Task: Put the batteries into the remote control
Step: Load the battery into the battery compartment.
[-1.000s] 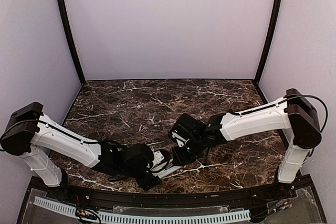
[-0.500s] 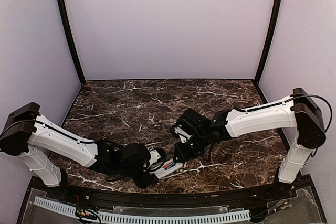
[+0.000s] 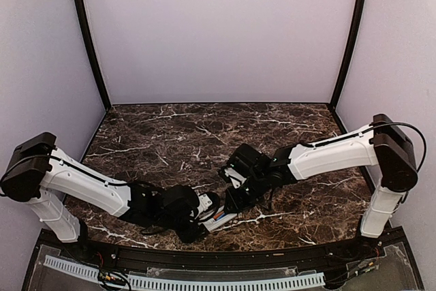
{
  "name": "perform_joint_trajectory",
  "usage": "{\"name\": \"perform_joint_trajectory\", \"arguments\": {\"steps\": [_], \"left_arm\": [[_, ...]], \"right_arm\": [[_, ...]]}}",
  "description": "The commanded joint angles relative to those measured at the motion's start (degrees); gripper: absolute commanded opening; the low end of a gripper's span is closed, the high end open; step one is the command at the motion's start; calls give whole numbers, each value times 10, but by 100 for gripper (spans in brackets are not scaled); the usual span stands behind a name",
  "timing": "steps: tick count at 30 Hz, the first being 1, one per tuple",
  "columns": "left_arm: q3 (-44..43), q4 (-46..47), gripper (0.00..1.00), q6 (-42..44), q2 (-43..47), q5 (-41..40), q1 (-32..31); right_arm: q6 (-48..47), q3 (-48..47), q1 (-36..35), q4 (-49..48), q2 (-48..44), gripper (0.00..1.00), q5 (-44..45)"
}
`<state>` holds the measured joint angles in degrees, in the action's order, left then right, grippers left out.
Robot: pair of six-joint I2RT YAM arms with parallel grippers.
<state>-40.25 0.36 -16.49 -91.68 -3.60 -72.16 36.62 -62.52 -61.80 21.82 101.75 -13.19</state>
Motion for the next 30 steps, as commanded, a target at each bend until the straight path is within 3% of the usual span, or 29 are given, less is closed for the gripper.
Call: {"name": "perform_joint_trajectory", "arguments": {"steps": [1,20,30], "left_arm": [[19,-56,51,-2,-19,34,0],[22,-54,45,-3,-13,34,0],[21,-54,44,-3,-14,34,0]], "right_arm": [[-7,2,3,-17,13,14,-9],[-6,12,-2,-16,28,7,-32],[-44,-29,2,60,-2,16,-8]]}}
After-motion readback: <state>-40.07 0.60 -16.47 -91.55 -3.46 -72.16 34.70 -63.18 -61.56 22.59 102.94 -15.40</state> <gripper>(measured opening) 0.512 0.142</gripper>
